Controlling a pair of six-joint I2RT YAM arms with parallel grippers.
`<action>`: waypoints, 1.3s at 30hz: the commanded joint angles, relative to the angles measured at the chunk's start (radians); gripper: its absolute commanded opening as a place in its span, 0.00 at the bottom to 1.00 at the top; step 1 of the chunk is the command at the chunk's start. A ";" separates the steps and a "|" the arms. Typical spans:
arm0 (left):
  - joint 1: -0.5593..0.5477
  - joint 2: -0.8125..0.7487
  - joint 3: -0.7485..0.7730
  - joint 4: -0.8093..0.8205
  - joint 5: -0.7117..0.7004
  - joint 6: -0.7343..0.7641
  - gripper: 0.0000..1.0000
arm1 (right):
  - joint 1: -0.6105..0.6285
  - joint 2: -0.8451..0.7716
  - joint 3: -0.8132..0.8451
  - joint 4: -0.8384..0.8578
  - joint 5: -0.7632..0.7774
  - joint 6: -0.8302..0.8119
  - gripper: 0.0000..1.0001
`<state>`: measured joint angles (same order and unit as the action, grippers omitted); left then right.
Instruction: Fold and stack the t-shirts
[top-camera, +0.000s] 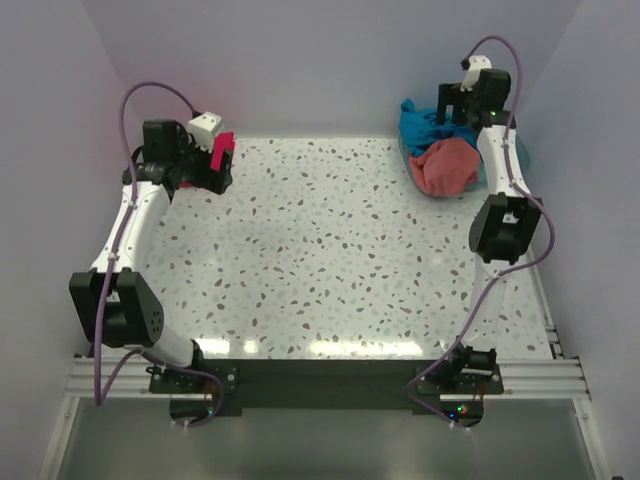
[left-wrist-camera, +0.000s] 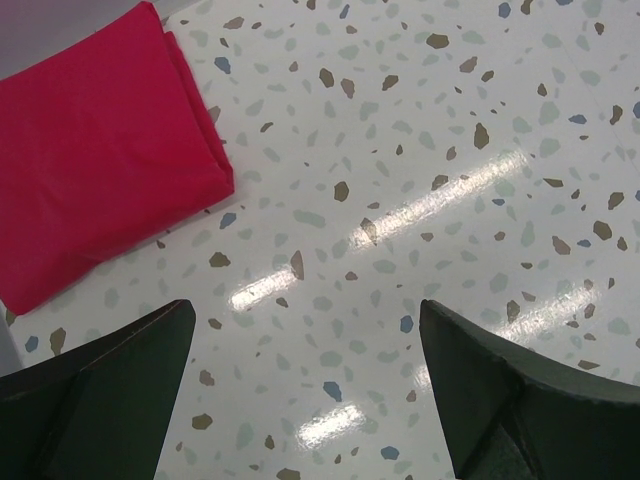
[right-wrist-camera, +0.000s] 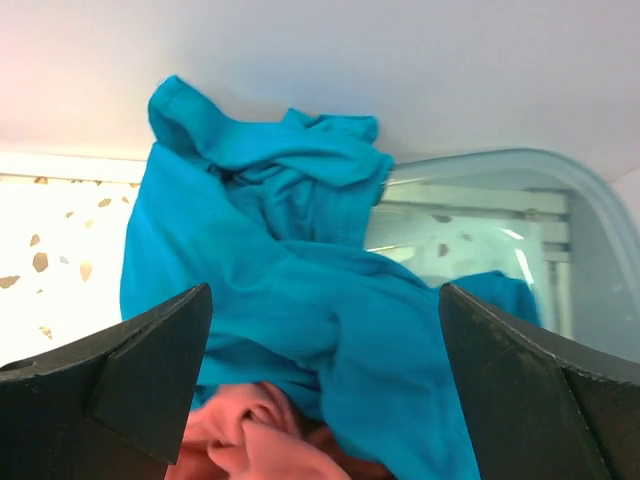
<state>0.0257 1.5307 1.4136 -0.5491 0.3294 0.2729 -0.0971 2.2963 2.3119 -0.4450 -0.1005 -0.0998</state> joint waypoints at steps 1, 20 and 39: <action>-0.001 0.006 0.031 0.002 0.007 0.022 1.00 | 0.043 0.044 0.070 -0.041 -0.041 0.037 0.99; -0.001 0.022 0.036 -0.009 -0.004 0.028 1.00 | 0.128 0.236 0.110 -0.061 0.266 -0.161 0.64; -0.003 0.032 0.067 -0.026 -0.003 0.022 1.00 | 0.100 0.141 0.210 0.420 0.326 0.000 0.07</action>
<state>0.0257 1.5730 1.4414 -0.5747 0.3176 0.2813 0.0036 2.5813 2.4531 -0.1978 0.2432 -0.1707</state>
